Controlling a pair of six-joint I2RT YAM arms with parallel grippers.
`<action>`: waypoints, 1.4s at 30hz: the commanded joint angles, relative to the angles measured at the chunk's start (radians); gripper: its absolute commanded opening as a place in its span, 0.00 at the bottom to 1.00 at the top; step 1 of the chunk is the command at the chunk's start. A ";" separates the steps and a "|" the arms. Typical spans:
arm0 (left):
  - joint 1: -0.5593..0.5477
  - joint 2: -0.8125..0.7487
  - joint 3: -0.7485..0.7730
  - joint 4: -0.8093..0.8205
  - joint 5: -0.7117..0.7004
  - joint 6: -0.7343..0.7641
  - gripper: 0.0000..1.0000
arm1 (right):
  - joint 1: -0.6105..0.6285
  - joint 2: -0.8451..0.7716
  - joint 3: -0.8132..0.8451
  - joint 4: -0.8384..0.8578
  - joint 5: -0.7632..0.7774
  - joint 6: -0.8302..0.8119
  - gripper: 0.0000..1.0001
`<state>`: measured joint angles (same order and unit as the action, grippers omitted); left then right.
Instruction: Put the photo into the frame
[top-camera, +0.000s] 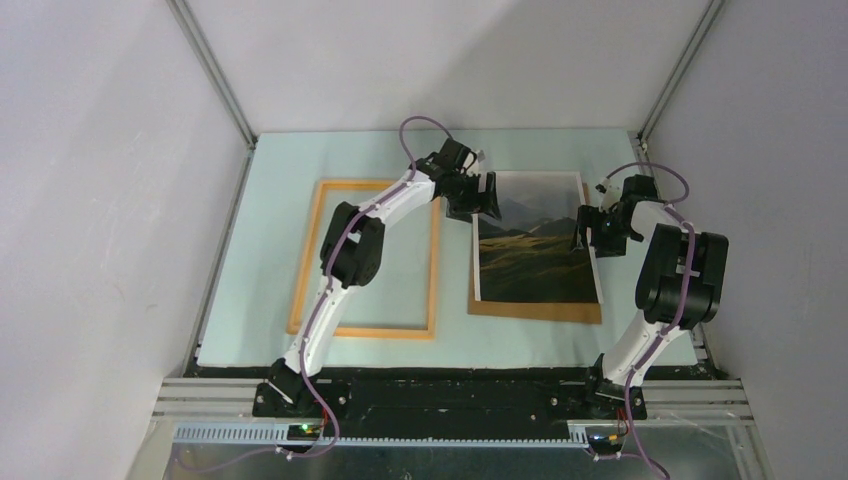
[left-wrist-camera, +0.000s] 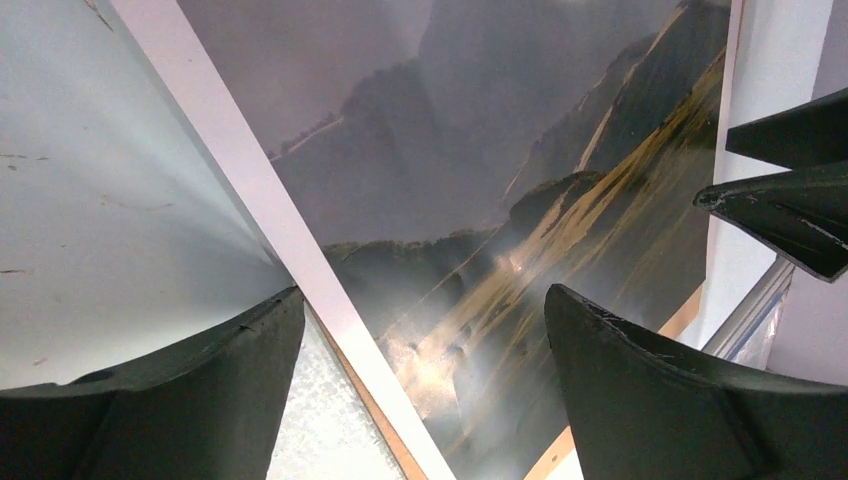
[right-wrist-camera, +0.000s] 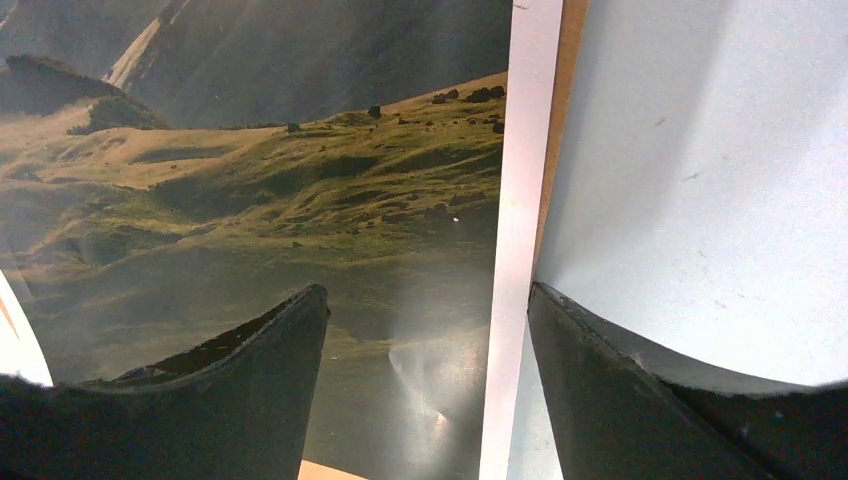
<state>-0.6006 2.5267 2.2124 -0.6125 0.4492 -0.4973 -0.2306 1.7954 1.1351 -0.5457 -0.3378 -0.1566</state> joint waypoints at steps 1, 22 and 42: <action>-0.009 0.021 0.010 0.016 0.027 -0.003 0.94 | 0.022 0.005 0.015 -0.043 -0.109 -0.010 0.76; -0.007 -0.084 0.011 0.017 0.125 0.071 0.93 | 0.019 0.018 0.015 -0.045 -0.080 -0.011 0.74; -0.008 -0.119 -0.006 0.015 -0.025 0.149 0.98 | 0.020 0.035 0.016 -0.029 -0.041 -0.023 0.74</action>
<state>-0.5930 2.5034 2.2044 -0.6228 0.4908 -0.3729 -0.2287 1.7985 1.1366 -0.5682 -0.3607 -0.1768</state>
